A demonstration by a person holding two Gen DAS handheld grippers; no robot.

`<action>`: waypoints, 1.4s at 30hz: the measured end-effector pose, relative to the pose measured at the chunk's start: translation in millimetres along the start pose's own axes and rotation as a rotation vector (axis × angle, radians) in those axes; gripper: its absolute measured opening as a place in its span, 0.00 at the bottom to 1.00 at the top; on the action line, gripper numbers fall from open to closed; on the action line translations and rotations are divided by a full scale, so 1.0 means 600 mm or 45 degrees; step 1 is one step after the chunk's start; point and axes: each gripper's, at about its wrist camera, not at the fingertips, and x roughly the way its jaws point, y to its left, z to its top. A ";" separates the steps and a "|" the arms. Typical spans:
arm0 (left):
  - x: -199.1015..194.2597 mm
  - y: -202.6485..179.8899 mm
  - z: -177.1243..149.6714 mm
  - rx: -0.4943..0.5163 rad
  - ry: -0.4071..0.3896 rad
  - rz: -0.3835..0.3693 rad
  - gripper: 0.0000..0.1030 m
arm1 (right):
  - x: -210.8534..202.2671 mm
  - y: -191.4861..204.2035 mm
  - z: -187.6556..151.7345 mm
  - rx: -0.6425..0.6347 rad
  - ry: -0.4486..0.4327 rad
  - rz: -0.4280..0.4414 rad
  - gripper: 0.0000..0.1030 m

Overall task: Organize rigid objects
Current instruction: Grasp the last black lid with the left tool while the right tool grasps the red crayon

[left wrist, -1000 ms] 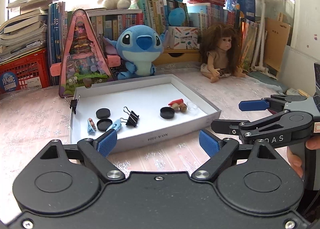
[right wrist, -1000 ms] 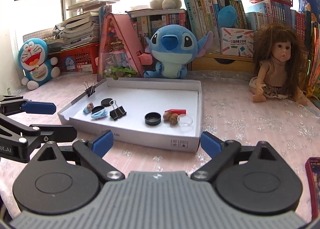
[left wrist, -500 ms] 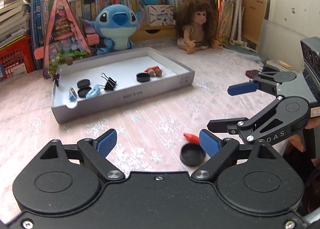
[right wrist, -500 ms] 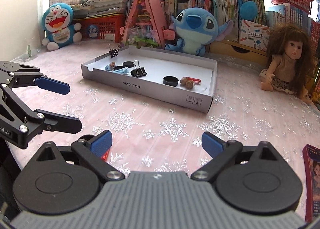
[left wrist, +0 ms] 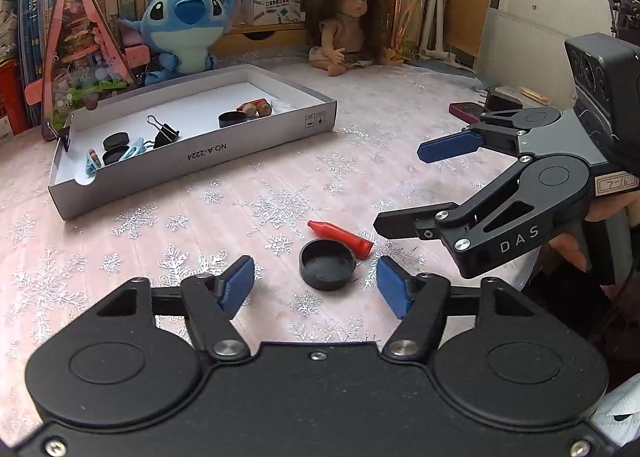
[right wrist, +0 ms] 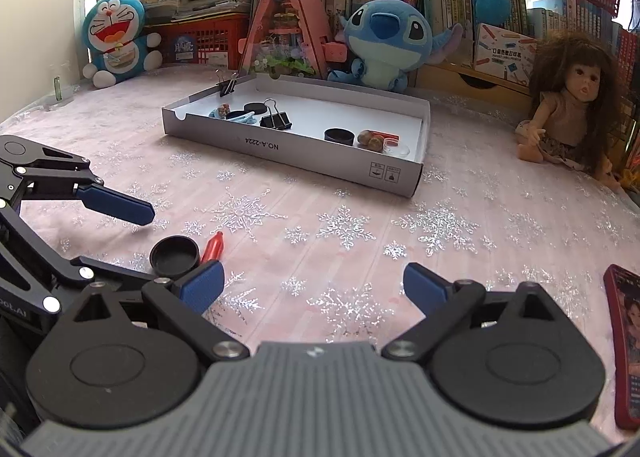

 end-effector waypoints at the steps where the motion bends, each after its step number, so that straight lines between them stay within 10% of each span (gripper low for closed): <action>1: 0.002 -0.001 0.000 0.001 0.002 0.002 0.53 | 0.000 0.000 0.000 -0.001 0.001 0.000 0.97; 7: 0.005 -0.001 0.000 -0.013 -0.013 0.009 0.29 | 0.000 0.003 -0.001 -0.001 0.003 0.005 0.97; 21: 0.004 0.028 0.001 -0.082 -0.031 0.103 0.29 | 0.014 0.033 0.001 -0.061 0.021 0.072 0.97; 35: 0.004 0.043 0.000 -0.123 -0.045 0.171 0.29 | 0.026 0.007 0.000 -0.036 0.072 -0.101 0.98; 42: -0.004 0.042 -0.003 -0.133 -0.048 0.214 0.29 | 0.009 0.022 0.001 -0.003 0.044 0.022 0.98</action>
